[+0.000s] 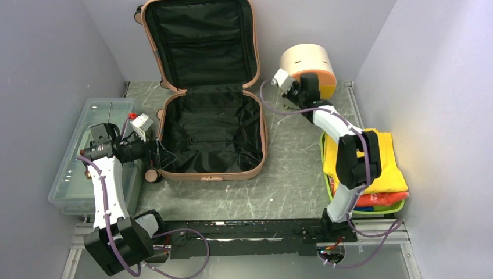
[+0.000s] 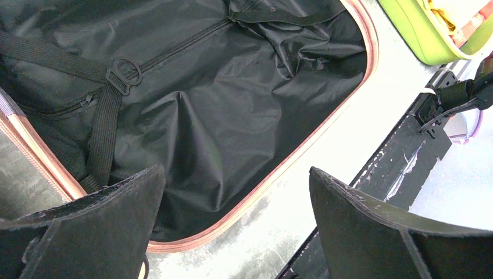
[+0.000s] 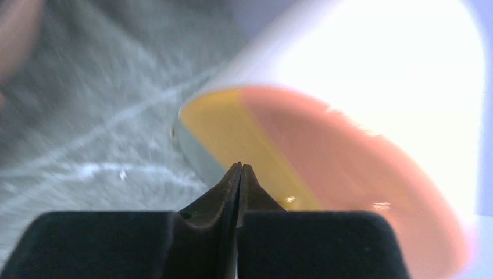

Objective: Open, take out, and arrange the luggage
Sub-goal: Move the storage box to the corner of the board.

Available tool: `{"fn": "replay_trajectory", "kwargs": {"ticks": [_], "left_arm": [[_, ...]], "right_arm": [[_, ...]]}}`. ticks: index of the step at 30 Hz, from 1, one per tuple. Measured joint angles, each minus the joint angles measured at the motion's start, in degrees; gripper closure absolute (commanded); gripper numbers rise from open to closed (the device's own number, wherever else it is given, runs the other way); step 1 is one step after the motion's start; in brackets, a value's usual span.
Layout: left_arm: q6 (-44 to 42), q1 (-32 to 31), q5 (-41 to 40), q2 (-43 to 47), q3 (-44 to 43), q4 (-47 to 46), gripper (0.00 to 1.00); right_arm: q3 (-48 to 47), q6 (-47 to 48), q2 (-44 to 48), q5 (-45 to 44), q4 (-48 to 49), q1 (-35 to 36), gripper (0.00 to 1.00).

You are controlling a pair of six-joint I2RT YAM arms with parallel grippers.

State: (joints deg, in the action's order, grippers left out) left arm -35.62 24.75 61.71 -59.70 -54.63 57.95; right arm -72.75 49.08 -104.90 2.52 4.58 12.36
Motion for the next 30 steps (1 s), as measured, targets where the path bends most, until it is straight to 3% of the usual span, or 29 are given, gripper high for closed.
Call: {"fn": "replay_trajectory", "kwargs": {"ticks": [2,5,10,17,23,30], "left_arm": [[-0.1,0.0,0.0,0.0,0.0,0.0,0.01],[-0.3,0.1,0.0,0.0,0.0,0.0,0.0],[-0.3,0.2,0.0,0.0,0.0,0.0,0.01],[-0.5,0.6,0.0,0.0,0.0,0.0,0.01],[-0.7,0.8,0.0,0.0,0.0,0.0,0.0],[-0.7,1.1,0.0,-0.2,0.0,0.0,0.01]], "right_arm": [[-5.8,-4.2,2.8,3.8,-5.7,0.2,0.6],[-13.0,-9.4,6.8,6.8,-9.2,0.7,0.42],[-24.8,-13.2,6.7,4.2,-10.9,2.0,0.38],[-40.9,-13.5,-9.9,-4.0,-11.3,3.0,0.32],[-47.4,-11.6,-24.3,-11.6,-12.3,4.7,0.01],[-54.2,-7.6,-32.6,-18.3,-9.2,7.4,0.0]]}}
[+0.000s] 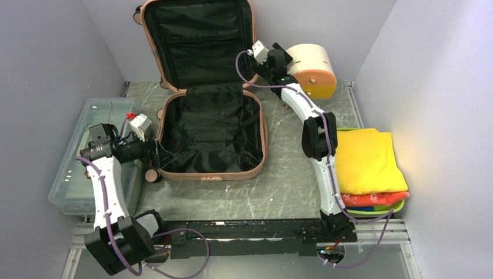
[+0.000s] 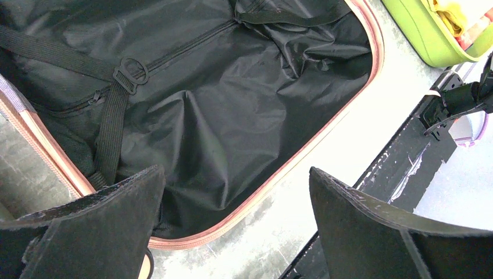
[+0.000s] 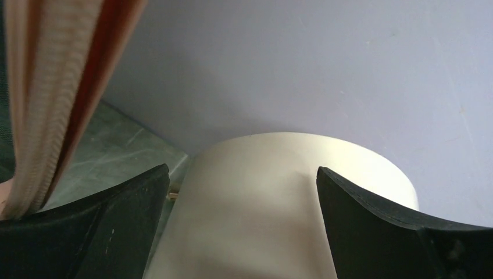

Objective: Open, take out, and arrange the luggage
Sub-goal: Move the storage box to the corner of the board.

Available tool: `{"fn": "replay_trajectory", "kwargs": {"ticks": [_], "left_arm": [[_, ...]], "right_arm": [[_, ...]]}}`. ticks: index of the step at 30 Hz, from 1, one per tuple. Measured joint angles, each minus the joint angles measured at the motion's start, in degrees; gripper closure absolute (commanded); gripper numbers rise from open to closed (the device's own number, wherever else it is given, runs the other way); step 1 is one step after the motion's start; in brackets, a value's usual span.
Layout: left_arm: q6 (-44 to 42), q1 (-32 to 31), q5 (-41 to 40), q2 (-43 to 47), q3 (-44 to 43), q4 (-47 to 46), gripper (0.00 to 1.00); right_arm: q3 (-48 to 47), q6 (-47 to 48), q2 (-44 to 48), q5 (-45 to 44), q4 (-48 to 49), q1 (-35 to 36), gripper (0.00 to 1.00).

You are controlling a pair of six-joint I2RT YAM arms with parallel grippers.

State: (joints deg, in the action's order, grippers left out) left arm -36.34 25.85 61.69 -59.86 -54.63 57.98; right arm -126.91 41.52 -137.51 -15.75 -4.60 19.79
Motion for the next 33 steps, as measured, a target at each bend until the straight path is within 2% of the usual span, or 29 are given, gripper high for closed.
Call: {"fn": "replay_trajectory", "kwargs": {"ticks": [14,20,28,33], "left_arm": [[0.0,0.3,0.0,-0.2,0.0,0.0,0.01],[-0.1,0.4,0.0,-0.4,0.0,0.0,0.0],[-0.5,0.6,0.6,-0.8,0.0,0.3,0.0],[-1.0,0.6,1.3,-0.8,0.0,0.6,0.01]], "right_arm": [[-0.8,10.7,-4.5,-5.2,11.0,-0.6,0.0],[12.5,11.8,1.7,-2.2,20.2,-4.0,0.01],[24.7,9.1,11.0,-1.1,21.8,-8.5,0.02],[28.6,8.6,13.6,-1.6,22.7,-9.9,0.04]]}}
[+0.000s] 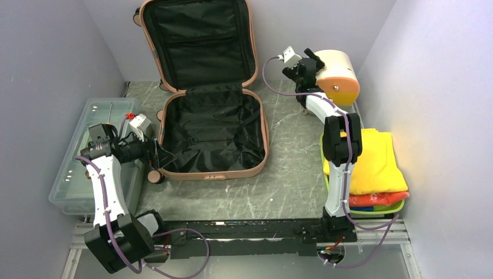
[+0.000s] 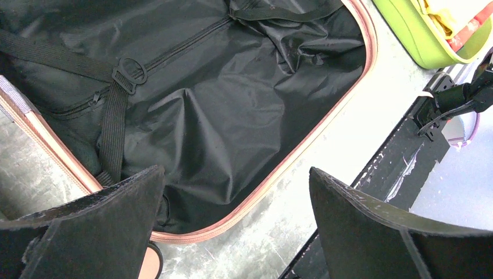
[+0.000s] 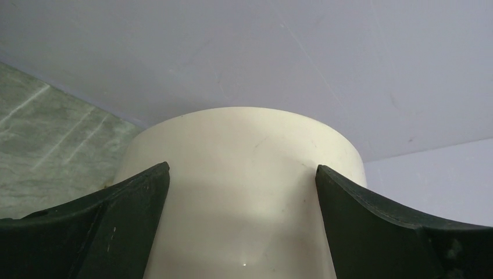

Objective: Open, take out, and arrange the luggage
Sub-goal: Move the storage box to the corner of the board.

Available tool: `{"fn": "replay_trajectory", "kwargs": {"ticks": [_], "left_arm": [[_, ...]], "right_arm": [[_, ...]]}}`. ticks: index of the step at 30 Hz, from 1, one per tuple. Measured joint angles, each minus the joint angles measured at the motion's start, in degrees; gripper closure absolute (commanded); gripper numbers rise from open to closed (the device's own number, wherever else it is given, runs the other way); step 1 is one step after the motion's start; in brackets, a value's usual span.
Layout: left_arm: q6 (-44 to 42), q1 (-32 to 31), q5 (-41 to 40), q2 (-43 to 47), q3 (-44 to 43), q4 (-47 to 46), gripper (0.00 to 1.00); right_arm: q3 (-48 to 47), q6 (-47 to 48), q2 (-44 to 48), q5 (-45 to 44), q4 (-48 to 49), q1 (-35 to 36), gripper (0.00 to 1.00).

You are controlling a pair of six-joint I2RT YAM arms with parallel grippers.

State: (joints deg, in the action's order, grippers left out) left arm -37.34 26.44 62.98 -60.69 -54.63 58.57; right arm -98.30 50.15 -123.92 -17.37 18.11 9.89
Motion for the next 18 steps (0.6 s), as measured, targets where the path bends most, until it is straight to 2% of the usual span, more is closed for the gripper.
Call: {"fn": "replay_trajectory", "kwargs": {"ticks": [7,14,18], "left_arm": [[-0.6,0.0,0.4,0.2,0.0,0.5,0.01],[-0.9,0.4,0.9,0.7,0.0,0.9,0.01],[-1.1,0.6,1.4,1.2,0.0,1.0,0.01]], "right_arm": [[3.8,-0.7,3.2,3.1,-0.2,-1.9,0.05],[4.4,-0.7,5.6,5.4,-4.7,-3.1,0.05],[6.6,-0.5,8.3,6.7,-6.6,-3.4,0.01]]}}
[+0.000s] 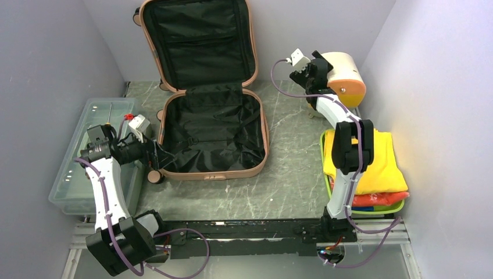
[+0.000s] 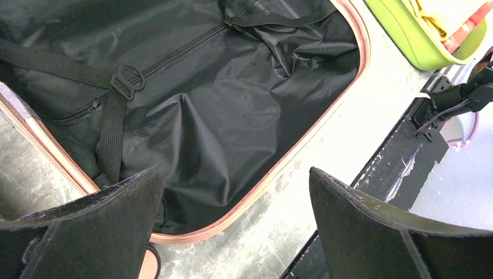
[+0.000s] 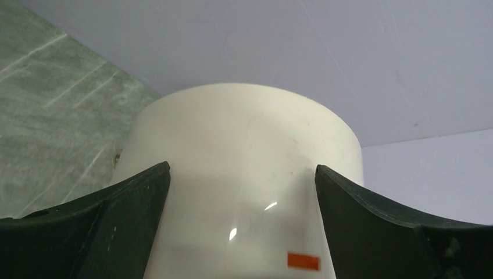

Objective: Open, take out, and arrange the luggage
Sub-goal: Move the storage box to the corner of the board, then reset both arms

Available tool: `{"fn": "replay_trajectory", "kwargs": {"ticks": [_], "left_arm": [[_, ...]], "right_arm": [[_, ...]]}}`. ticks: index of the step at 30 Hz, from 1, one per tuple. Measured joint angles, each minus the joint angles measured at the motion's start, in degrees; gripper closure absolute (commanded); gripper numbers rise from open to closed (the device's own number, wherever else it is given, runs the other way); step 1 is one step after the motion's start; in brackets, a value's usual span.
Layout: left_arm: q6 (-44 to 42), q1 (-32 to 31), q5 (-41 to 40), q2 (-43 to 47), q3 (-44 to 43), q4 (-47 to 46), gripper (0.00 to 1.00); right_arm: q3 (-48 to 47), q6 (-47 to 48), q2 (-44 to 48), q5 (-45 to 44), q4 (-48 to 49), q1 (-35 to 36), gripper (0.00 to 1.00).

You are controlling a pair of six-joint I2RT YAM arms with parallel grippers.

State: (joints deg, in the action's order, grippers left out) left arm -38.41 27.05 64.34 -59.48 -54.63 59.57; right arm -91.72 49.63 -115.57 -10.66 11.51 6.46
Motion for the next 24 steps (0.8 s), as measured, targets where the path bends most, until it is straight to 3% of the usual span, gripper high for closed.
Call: {"fn": "replay_trajectory", "kwargs": {"ticks": [7,15,19,24], "left_arm": [[0.7,0.2,-0.1,0.8,-0.1,0.3,0.01],[6.6,0.4,-7.1,2.2,-7.4,-1.7,0.0],[6.8,0.4,-7.1,7.0,-8.0,-3.1,0.01],[3.8,0.4,-2.3,10.8,-6.4,-2.3,0.0]], "right_arm": [[5.6,-1.9,12.5,1.2,-9.0,0.3,0.0],[8.6,-21.4,44.1,15.8,-33.6,1.5,0.0],[23.3,-30.4,61.3,22.2,-36.8,1.6,0.0],[41.7,-39.5,77.2,23.5,-38.4,1.5,0.0]]}}
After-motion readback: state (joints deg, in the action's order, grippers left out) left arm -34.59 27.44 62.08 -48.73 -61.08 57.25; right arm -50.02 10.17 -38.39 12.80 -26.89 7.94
